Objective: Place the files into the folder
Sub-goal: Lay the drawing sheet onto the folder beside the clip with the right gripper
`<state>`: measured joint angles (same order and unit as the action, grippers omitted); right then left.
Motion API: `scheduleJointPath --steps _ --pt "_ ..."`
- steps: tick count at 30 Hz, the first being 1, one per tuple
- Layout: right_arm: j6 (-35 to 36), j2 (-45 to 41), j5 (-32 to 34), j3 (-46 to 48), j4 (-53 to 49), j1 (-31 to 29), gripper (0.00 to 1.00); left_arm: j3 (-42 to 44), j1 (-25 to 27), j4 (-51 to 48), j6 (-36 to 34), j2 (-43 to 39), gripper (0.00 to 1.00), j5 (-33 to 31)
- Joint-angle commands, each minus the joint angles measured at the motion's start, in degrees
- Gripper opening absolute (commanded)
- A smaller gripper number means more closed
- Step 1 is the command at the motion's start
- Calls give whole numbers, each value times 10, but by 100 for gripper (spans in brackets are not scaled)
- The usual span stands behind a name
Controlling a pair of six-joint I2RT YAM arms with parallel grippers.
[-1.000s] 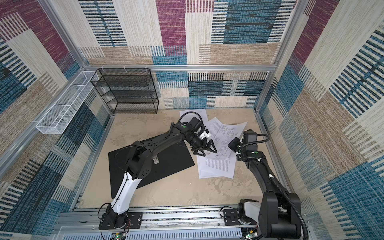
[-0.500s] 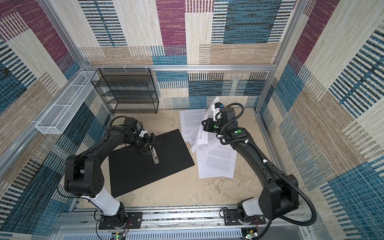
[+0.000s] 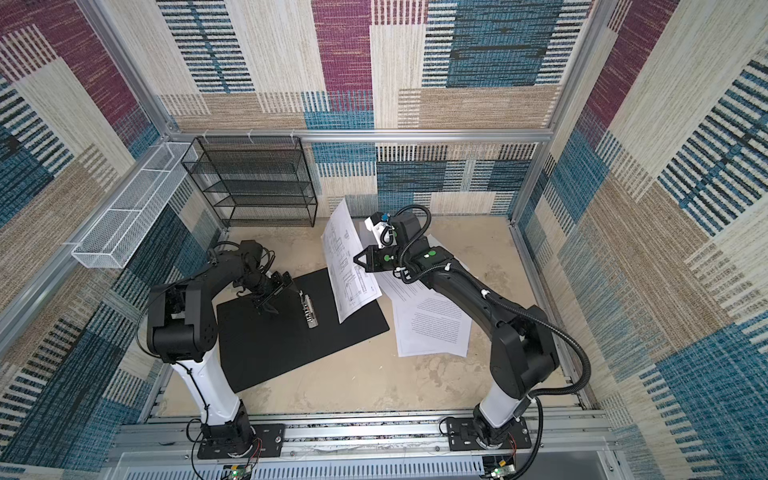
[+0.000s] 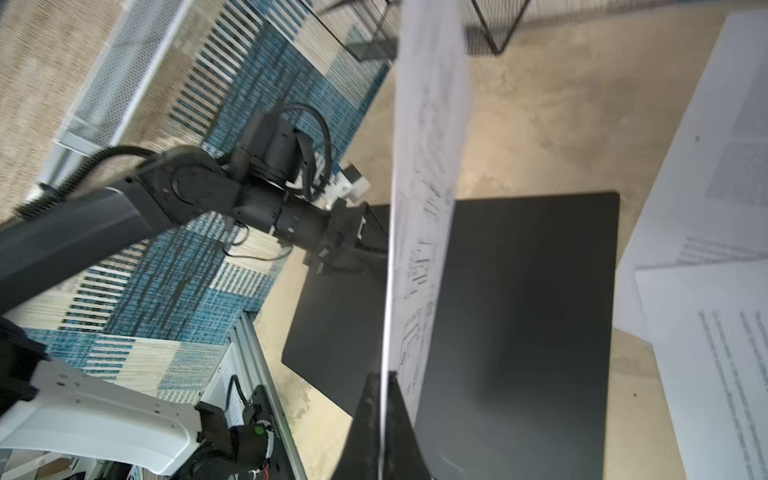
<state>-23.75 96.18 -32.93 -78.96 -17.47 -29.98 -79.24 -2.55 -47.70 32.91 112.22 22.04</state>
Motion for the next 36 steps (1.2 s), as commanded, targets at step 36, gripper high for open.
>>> scheduleJointPath --steps 36 --pt "-28 247 31 -34 20 -10 0 -22 8 -25 -30 48 94 -26"
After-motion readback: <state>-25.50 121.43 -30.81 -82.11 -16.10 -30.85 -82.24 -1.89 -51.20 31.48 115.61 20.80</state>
